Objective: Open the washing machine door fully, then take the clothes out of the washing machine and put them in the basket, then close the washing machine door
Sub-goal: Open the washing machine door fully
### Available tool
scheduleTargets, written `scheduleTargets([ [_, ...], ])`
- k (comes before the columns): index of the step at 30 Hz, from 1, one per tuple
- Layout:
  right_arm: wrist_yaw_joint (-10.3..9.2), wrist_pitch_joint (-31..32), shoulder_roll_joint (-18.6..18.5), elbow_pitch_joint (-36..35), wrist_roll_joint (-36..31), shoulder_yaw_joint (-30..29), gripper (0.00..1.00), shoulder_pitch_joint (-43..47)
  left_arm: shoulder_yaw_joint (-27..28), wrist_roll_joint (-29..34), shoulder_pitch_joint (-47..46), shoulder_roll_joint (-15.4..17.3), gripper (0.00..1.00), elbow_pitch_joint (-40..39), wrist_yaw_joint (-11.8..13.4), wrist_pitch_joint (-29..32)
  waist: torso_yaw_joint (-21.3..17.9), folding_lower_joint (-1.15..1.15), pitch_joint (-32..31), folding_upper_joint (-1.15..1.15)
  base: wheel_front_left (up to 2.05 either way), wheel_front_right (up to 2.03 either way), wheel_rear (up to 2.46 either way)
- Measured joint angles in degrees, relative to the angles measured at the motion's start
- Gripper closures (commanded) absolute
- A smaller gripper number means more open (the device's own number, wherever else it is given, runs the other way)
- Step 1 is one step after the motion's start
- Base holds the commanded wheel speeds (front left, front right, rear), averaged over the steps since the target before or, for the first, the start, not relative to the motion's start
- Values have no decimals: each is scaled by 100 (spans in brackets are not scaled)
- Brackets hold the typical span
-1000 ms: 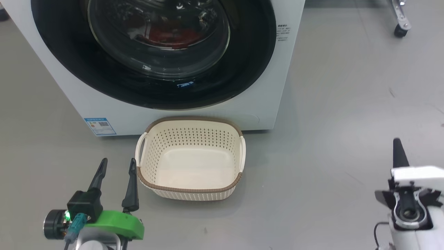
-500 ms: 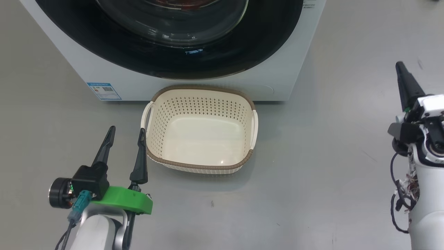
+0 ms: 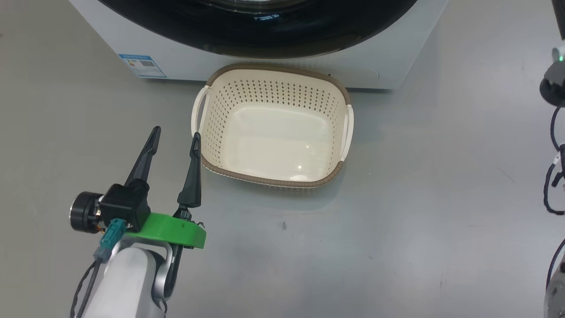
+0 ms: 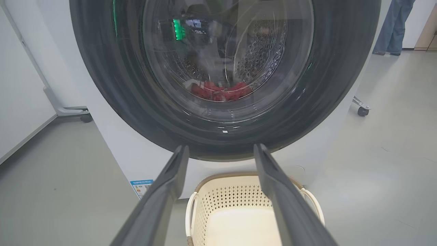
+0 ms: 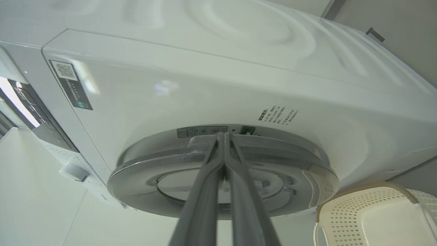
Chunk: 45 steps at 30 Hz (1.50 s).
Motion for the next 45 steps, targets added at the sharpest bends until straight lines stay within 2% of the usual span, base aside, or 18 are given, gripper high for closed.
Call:
scheduleTargets([
  [6, -214, 327, -245, 37, -25, 171, 100, -633, -156, 18, -253, -25, 0, -3, -51, -1, 161, 0, 325, 0, 0, 0, 0],
  [15, -324, 725, -404, 268, -179, 555, 100, -1277, -343, -2, -469, -54, 0, 16, -77, -1, 502, 1, 637, 0, 0, 0, 0],
  [24, -465, 846, -539, 569, -240, 609, 100, -1878, -555, -260, -560, -58, 0, -9, -73, -1, 758, 0, 843, 0, 0, 0, 0],
  [33, -515, 1021, -622, 955, -243, 660, 100, -2251, -621, -347, -656, -68, 0, -57, 36, -1, 930, 0, 1002, 0, 0, 0, 0],
  [45, -517, 1256, -691, 1211, -280, 762, 100, -2513, -633, -382, -683, -76, 0, -83, 153, -1, 957, 0, 1052, 0, 0, 0, 0],
])
